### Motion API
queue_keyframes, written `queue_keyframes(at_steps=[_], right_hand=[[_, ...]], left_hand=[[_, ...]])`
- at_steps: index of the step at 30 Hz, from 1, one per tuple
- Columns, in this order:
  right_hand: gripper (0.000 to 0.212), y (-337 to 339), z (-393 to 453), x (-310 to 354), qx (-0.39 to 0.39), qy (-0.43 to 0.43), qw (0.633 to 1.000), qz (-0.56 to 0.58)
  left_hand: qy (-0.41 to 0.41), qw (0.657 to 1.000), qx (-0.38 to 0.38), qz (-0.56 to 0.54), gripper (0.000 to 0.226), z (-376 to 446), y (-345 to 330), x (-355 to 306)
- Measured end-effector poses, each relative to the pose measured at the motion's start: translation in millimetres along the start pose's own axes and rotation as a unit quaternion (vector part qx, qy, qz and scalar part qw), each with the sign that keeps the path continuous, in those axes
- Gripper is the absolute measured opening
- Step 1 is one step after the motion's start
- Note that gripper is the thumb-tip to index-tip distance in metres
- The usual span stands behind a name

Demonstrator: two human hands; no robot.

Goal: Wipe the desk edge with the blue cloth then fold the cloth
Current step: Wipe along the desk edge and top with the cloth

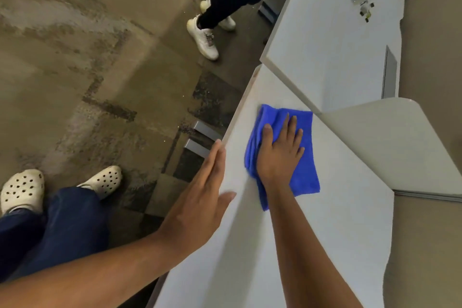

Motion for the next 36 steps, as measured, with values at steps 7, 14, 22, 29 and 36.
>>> queue_keyframes(at_steps=[7, 14, 22, 29, 36], right_hand=[[0.068, 3, 45, 63, -0.005, 0.161, 0.987, 0.001], [0.061, 4, 71, 96, -0.028, 0.112, 0.993, 0.022], [0.067, -8, -67, 40, 0.018, 0.174, 0.985, 0.016], [0.069, -1, 21, 65, 0.001, 0.177, 0.984, 0.0], [0.063, 5, 72, 86, -0.005, 0.205, 0.979, 0.016]], left_hand=[[0.068, 0.994, 0.024, -0.088, 0.087, 7, -8, 18], [0.088, 0.989, 0.017, -0.115, 0.095, 7, -7, 20], [0.053, 0.981, 0.019, -0.186, 0.107, 9, -12, 20], [0.096, 0.984, 0.053, -0.144, 0.125, 7, -16, 28], [0.1, 0.986, 0.05, -0.126, 0.121, 8, -12, 26]])
Point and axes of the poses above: each hand's wrist, its own z-axis towards the middle knuckle, its own y-axis out of the back of the hand, x = y × z, the point moved 9 cm from there along z, towards the middle knuckle, and after that the axes turned 11 degrees about -z, right-handed, at the moved point
